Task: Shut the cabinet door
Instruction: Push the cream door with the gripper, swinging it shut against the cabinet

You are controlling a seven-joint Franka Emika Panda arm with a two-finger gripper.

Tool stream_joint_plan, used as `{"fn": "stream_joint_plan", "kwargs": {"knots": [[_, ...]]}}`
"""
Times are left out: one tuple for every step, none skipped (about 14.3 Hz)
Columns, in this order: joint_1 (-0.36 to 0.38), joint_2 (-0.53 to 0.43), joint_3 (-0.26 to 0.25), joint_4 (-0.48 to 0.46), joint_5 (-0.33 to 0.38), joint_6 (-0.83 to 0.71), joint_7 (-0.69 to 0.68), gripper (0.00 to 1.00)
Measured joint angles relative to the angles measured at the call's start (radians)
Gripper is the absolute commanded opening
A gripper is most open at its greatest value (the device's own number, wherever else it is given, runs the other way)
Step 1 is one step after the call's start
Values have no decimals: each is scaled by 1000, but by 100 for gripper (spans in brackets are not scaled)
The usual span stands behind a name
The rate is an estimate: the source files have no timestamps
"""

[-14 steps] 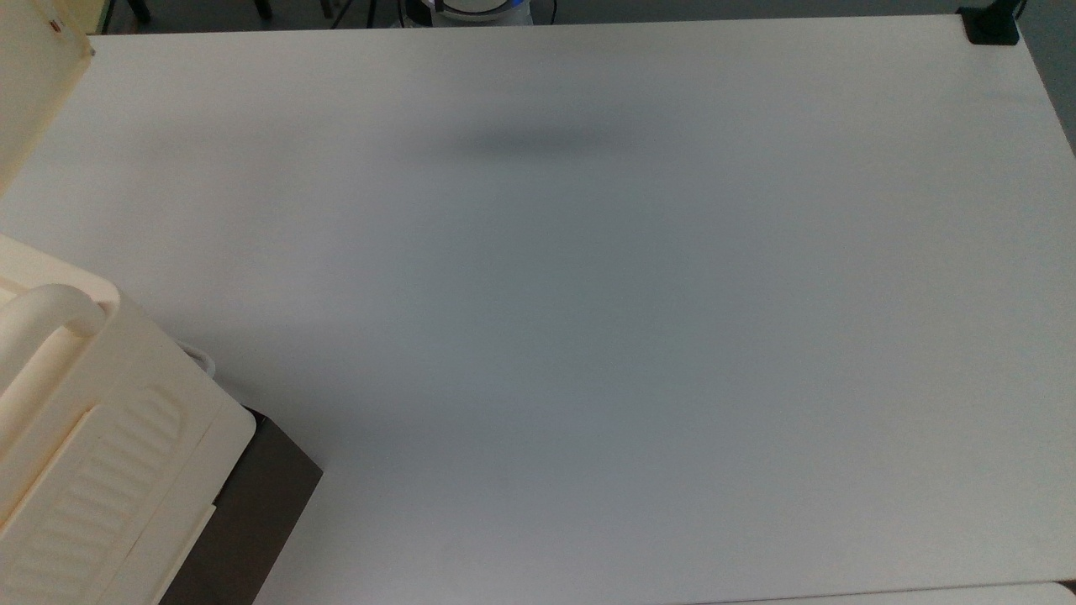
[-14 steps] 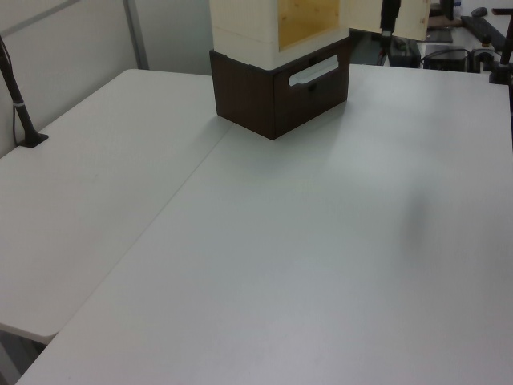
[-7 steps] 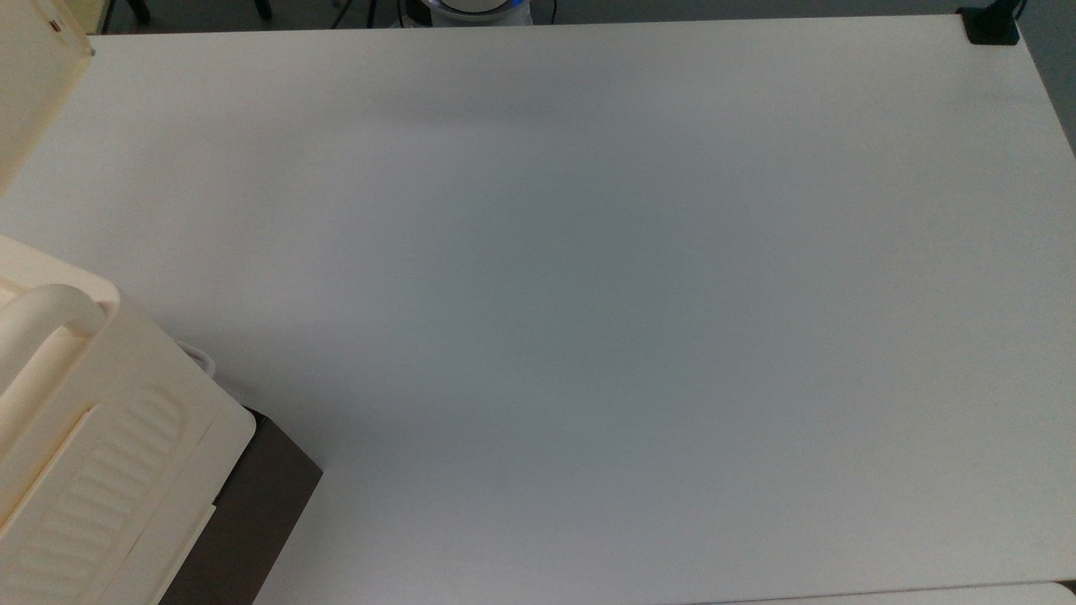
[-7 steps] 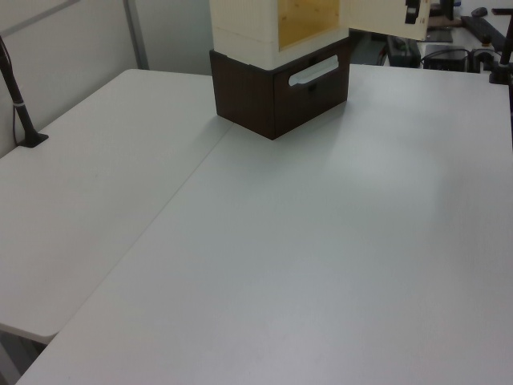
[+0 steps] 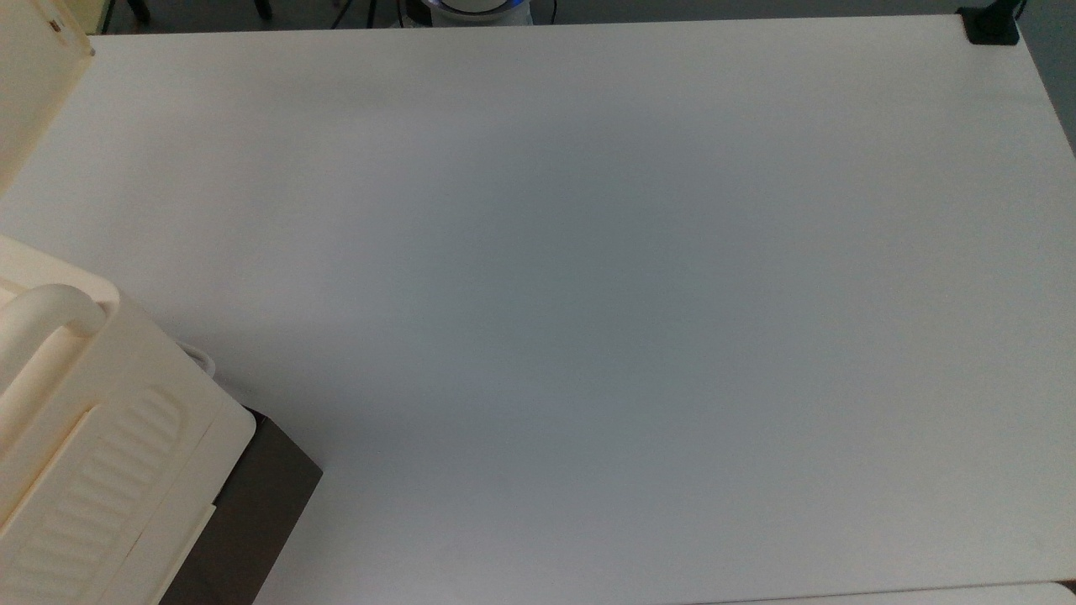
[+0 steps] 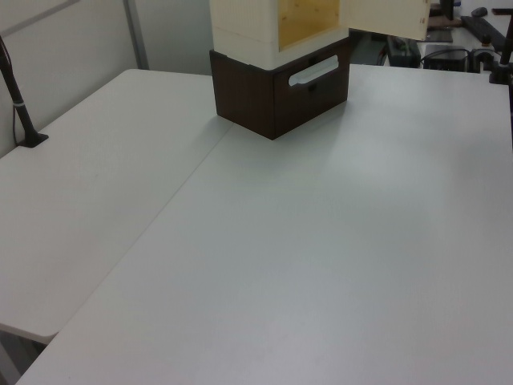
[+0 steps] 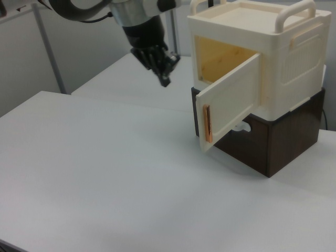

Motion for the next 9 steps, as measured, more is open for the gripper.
{"fn": "stream_joint_plan", "kwargs": {"knots": [[-1, 0, -17, 0, 0, 19, 2, 0], [-5, 0, -47, 0, 3, 45, 4, 0], [-9, -1, -71, 0, 19, 72, 4, 0], [-12, -1, -99, 0, 40, 101, 4, 0], [-19, -1, -125, 0, 55, 118, 3, 0], [-31, -1, -138, -1, 59, 128, 3, 0], [-43, 1, -143, -5, 60, 151, 3, 0], [-48, 5, -143, -9, 60, 173, 3, 0], [-49, 14, -144, -17, 60, 197, 3, 0]]}}
